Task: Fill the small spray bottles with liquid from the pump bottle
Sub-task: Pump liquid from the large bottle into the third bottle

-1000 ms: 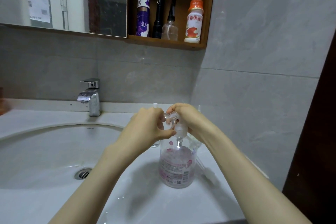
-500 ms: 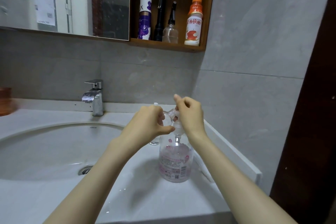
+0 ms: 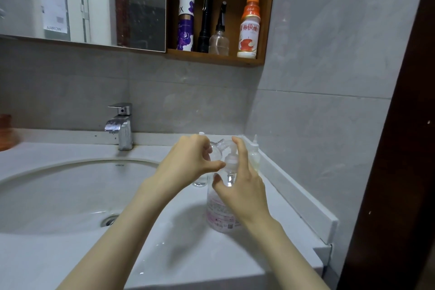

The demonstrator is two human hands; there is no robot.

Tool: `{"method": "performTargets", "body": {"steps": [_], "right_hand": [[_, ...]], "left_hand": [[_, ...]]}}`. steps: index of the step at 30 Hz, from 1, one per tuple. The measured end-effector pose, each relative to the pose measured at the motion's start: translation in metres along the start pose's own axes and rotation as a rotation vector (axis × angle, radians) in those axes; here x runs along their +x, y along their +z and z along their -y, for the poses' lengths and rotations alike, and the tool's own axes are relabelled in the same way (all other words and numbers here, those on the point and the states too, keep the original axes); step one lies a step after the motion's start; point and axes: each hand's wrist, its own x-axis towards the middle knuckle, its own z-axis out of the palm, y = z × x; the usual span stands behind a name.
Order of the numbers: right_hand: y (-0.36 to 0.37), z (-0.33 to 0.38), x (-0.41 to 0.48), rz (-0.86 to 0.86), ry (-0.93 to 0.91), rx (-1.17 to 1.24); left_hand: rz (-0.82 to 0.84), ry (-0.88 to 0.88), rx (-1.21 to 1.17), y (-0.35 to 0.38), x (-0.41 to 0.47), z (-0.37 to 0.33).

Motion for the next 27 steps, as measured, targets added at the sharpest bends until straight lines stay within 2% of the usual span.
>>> {"method": "performTargets", "body": {"steps": [13,16,27], "right_hand": [[0.009,0.001,0.009,-0.185,0.045,0.111],[0.010,-0.001,0.009,-0.192,0.015,0.100],[0.006,0.003,0.006,-0.151,0.101,0.034]], "left_hand": [[-0.028,0.025,0.029,0.005,0.002,-0.004],[-0.011,0.025,0.022,0.007,0.000,-0.001],[-0.015,0.005,0.007,0.008,-0.002,-0.005]]}}
